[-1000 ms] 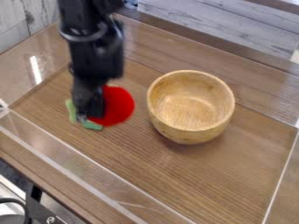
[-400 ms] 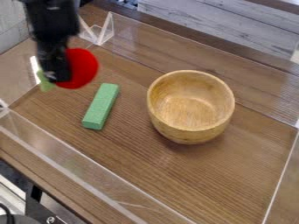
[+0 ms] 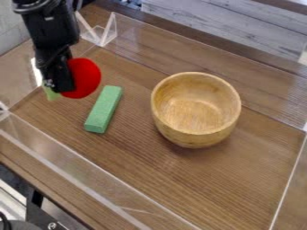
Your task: Move the red object to the left side of the table
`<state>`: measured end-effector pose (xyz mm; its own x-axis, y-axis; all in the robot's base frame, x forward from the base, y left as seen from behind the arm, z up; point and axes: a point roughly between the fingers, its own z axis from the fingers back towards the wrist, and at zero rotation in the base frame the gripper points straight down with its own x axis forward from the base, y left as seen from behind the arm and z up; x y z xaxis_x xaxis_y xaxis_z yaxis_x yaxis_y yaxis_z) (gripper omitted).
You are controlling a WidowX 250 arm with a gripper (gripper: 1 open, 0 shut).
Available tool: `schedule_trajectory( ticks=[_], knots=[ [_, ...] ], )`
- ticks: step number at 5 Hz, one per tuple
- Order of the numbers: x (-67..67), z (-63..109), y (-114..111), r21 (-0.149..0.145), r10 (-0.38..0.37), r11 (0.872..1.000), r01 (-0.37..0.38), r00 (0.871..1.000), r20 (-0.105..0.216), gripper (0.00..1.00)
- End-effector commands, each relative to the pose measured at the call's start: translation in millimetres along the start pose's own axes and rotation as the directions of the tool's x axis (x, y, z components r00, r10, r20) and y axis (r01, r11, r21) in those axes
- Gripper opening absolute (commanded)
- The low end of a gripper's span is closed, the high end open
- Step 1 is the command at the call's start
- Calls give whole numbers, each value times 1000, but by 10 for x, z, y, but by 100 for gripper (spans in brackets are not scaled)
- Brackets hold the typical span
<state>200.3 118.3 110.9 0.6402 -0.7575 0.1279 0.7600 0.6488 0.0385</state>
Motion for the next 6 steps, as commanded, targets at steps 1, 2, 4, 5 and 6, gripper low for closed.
schedule_trajectory(
  ticks=[1, 2, 4, 5, 6],
  knots=[
    [24, 11, 207, 25, -27, 999, 26, 999, 40, 0],
    [12, -91, 339, -1, -47, 999, 47, 996, 71, 0],
    [-166, -405, 758, -21, 114, 993, -112, 989, 94, 0],
    [-220, -439, 835, -39, 171, 985, -168, 979, 114, 0],
    [-251, -476, 894, -66, 229, 973, -222, 964, 134, 0]
  ],
)
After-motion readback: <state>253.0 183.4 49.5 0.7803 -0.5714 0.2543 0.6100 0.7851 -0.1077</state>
